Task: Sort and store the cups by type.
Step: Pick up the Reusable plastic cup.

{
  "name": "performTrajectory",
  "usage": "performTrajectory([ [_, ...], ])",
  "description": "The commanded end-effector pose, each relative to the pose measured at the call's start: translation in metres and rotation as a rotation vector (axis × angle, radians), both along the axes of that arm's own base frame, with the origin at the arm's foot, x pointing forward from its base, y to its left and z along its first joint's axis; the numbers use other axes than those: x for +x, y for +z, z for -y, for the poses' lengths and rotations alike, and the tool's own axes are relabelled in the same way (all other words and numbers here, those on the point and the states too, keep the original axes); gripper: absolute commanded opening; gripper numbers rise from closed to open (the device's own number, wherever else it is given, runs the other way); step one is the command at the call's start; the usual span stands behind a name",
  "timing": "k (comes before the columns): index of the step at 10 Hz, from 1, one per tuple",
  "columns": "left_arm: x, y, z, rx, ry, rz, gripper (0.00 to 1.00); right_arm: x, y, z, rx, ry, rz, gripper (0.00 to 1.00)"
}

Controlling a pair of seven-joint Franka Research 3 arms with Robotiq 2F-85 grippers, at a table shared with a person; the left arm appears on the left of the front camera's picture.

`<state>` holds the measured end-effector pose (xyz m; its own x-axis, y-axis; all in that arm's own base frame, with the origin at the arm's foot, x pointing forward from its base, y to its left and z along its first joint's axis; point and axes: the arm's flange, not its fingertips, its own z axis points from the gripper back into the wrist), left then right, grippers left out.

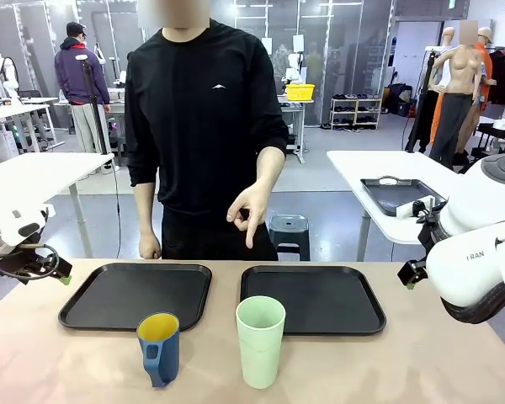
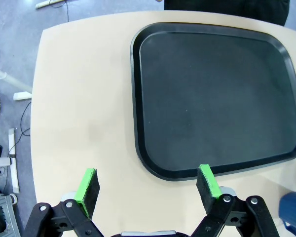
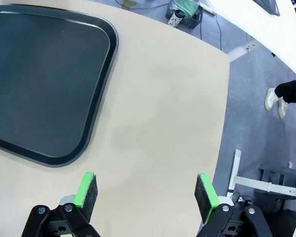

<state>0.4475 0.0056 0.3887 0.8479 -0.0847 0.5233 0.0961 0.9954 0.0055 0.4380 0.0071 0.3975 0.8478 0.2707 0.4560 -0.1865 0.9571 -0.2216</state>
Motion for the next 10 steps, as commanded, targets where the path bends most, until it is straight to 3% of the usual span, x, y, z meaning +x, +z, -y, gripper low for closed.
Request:
performTrajectory([
  [1, 0.0002, -0.001, -0.0013, -0.003, 0.004, -0.002, 1.0, 0.0009, -0.0017, 0.0, 0.001, 0.001, -0.001, 1.0],
  [10, 0.0002, -0.001, -0.0013, -0.003, 0.004, -0.002, 1.0, 0.0009, -0.0017, 0.0, 0.001, 0.001, -0.001, 1.0],
])
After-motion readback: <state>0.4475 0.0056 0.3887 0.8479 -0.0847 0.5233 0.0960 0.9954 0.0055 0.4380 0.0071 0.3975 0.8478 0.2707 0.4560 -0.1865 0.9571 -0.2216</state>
